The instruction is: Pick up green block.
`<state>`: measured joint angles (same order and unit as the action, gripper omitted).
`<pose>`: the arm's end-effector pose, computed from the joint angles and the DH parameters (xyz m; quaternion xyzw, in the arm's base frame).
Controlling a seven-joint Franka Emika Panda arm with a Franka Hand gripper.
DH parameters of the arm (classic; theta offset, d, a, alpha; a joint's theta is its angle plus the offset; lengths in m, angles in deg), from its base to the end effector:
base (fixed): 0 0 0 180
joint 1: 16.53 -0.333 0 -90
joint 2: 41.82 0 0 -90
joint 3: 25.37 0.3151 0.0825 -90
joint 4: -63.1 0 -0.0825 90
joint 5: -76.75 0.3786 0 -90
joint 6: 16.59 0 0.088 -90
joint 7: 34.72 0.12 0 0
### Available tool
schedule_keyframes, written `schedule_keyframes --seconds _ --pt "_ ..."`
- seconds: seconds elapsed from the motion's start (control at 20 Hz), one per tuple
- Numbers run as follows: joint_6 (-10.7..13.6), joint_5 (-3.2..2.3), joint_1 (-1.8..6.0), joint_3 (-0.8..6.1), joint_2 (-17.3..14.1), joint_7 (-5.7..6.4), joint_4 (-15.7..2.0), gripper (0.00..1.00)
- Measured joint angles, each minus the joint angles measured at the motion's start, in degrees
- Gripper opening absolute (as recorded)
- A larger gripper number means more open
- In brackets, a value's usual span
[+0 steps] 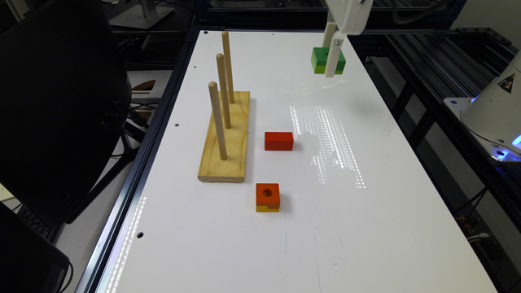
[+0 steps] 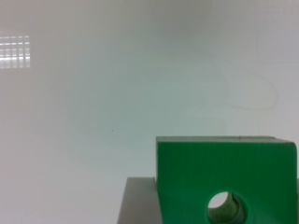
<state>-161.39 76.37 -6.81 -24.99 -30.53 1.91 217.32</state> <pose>0.3997 -0.0658 0.2887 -0.9215 0.3880 -0.0165 0.0013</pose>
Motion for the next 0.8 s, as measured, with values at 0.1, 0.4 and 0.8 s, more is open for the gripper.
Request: schedule_keyframes --seconds 0.1,0.4,0.8 --pt "0.4 0.00 0.00 0.00 0.4 0.00 0.02 0.00" --pt "6.5 0.00 0.00 0.01 5.0 0.00 -2.15 0.00" --pt "10.9 0.00 -0.01 0.02 9.1 0.00 -2.14 0.00"
